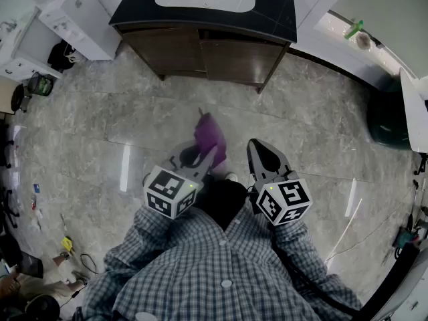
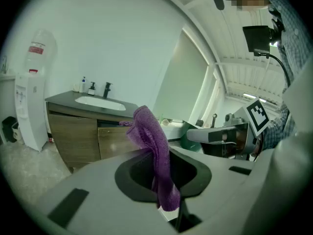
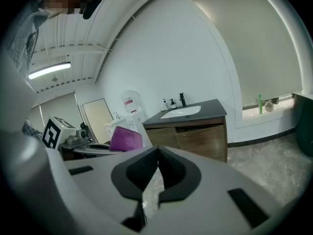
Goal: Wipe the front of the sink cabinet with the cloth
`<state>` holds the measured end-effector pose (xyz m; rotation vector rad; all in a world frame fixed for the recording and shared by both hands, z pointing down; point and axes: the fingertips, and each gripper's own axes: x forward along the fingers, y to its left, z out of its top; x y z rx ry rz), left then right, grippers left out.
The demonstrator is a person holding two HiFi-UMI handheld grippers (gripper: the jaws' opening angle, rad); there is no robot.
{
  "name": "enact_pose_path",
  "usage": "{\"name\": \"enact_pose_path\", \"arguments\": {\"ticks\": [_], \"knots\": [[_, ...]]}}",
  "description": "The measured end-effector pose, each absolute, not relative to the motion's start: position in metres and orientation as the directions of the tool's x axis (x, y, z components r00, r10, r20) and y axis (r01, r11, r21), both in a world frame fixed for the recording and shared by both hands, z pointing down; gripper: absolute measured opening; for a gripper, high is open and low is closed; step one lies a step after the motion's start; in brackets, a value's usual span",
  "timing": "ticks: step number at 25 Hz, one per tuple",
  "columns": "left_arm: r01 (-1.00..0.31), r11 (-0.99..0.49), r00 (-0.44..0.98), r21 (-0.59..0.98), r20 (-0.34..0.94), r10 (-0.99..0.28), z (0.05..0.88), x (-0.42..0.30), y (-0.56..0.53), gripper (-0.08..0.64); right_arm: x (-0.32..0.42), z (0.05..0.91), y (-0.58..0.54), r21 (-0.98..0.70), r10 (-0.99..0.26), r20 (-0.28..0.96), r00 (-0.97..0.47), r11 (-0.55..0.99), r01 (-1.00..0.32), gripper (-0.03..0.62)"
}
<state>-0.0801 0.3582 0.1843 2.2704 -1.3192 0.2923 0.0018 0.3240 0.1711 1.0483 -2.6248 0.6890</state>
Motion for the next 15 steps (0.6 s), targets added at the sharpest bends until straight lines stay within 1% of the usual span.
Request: {"name": "enact_pose_path", "arguments": {"ticks": [15], "knots": [[-0.867, -0.392, 0.494, 0.308, 0.419, -0.762, 0.184, -0.070, 0.359, 0.054, 0.022, 0.175, 0.323, -0.346, -0.602, 0.388, -0.698, 0.607, -0.716, 0.018]]}}
